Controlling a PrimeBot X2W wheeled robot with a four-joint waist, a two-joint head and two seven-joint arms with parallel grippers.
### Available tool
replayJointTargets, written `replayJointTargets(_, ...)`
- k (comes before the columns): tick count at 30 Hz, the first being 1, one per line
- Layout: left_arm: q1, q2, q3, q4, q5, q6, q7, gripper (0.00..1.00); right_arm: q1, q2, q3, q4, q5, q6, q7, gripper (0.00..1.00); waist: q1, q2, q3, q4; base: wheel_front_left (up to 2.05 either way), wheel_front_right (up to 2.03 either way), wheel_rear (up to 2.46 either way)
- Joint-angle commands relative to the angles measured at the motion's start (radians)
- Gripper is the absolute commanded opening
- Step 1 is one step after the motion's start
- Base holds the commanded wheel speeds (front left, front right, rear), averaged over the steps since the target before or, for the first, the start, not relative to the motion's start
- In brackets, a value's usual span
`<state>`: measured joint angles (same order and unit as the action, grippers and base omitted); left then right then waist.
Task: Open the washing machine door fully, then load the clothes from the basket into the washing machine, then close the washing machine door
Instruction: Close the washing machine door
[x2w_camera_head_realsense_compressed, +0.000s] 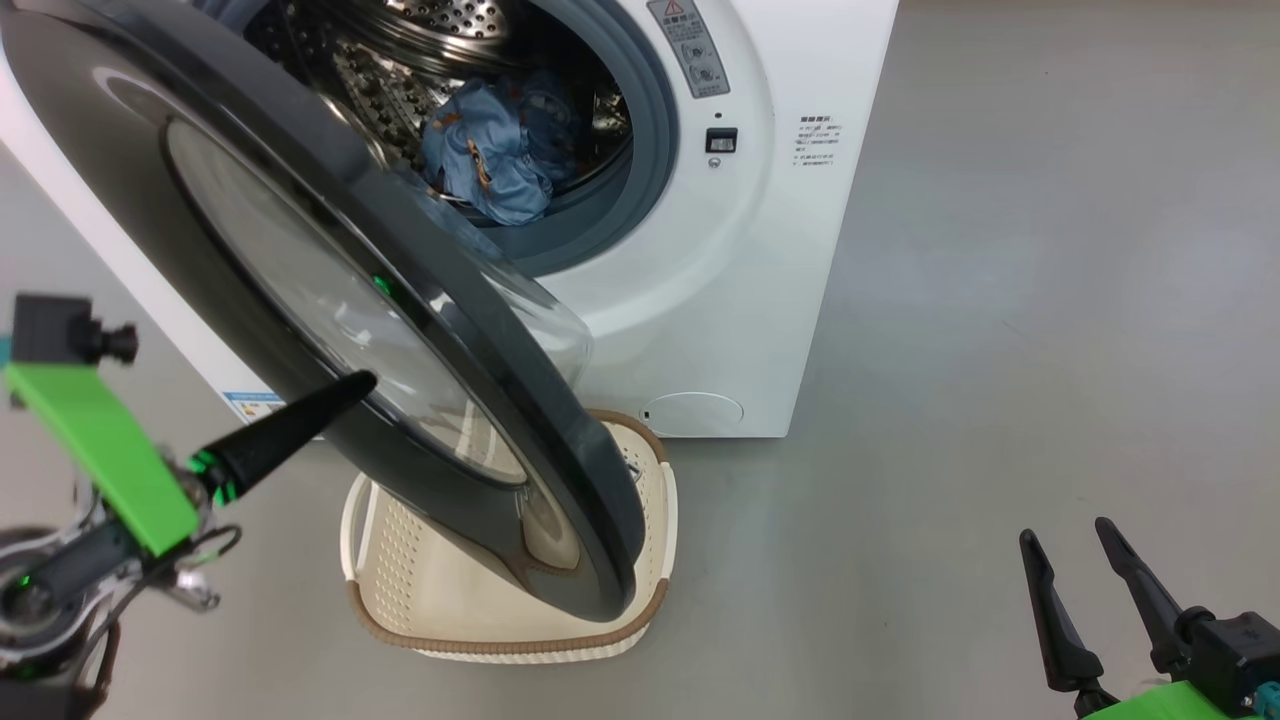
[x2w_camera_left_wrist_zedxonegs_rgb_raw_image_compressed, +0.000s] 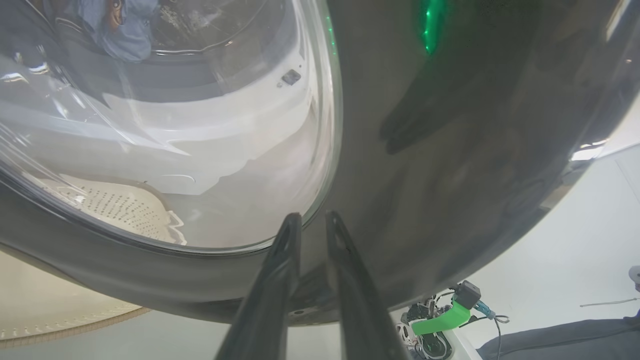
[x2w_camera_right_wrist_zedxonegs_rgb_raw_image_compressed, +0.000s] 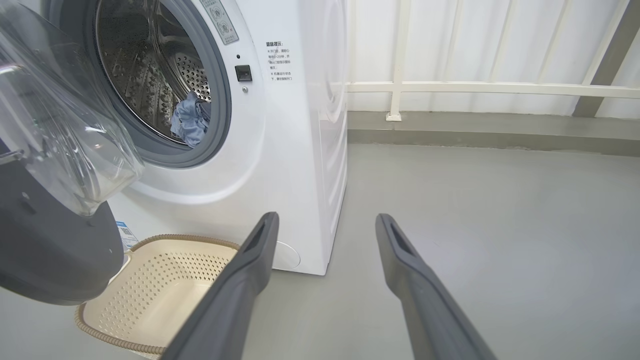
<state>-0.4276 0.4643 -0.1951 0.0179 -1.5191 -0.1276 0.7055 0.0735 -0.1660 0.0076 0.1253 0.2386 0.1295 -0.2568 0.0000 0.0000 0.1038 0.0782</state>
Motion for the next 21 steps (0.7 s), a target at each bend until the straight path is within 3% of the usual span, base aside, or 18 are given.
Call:
replayJointTargets(1, -0.009, 0.056, 0.055, -0.015, 0.003, -0.003, -0.013, 0.32, -0.018, -0.018, 0.021, -0.026, -0.005, 0.001, -0.005, 1.0, 0.0, 0.0, 0.0, 0.0, 0.0, 0.0, 0.0)
replayJointTargets(4, 0.034, 0.059, 0.065, -0.008, 0.002, -0.003, -0.04, 0.49, -0.017, -0.02, 0.017, -0.027, -0.004, 0.001, -0.005, 1.0, 0.0, 0.0, 0.003, 0.002, 0.0, 0.0, 0.0)
replayJointTargets(5, 0.047, 0.059, 0.068, -0.004, 0.002, -0.003, -0.051, 0.75, -0.017, -0.02, 0.016, -0.027, -0.004, 0.001, -0.005, 1.0, 0.0, 0.0, 0.004, 0.003, 0.0, 0.0, 0.0)
replayJointTargets(6, 0.06, 0.057, 0.07, 0.0, 0.001, -0.003, -0.06, 0.92, -0.016, -0.021, 0.015, -0.027, -0.004, 0.001, -0.005, 1.0, 0.0, 0.0, 0.005, 0.004, 0.0, 0.0, 0.0)
replayJointTargets(7, 0.074, 0.056, 0.072, 0.004, 0.0, -0.003, -0.071, 0.99, -0.016, -0.021, 0.014, -0.027, -0.004, 0.001, -0.005, 1.0, 0.0, 0.0, 0.006, 0.005, 0.0, 0.0, 0.0)
replayJointTargets(21, 0.209, 0.037, 0.048, 0.056, 0.052, -0.003, -0.244, 1.0, -0.023, -0.031, 0.027, -0.024, -0.003, 0.001, -0.005, 1.0, 0.0, 0.0, 0.004, 0.003, 0.0, 0.0, 0.0)
